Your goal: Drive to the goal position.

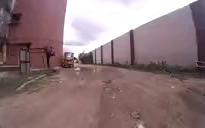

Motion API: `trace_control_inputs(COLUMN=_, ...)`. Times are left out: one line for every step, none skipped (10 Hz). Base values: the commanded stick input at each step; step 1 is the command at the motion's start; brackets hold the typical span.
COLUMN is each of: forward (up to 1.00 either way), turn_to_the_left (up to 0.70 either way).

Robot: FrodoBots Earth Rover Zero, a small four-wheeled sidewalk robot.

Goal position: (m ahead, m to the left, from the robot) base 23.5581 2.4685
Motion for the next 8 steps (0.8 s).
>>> trace_control_inputs(forward=0.5, turn_to_the_left=0.49)
trace_control_inputs(forward=0.5, turn_to_the_left=0.49)
trace_control_inputs(forward=0.5, turn_to_the_left=0.49)
trace_control_inputs(forward=0.5, turn_to_the_left=0.49)
trace_control_inputs(forward=0.5, turn_to_the_left=0.49)
trace_control_inputs(forward=0.5, turn_to_the_left=0.49)
trace_control_inputs(forward=0.5, turn_to_the_left=-0.24)
trace_control_inputs(forward=0.5, turn_to_the_left=-0.48)
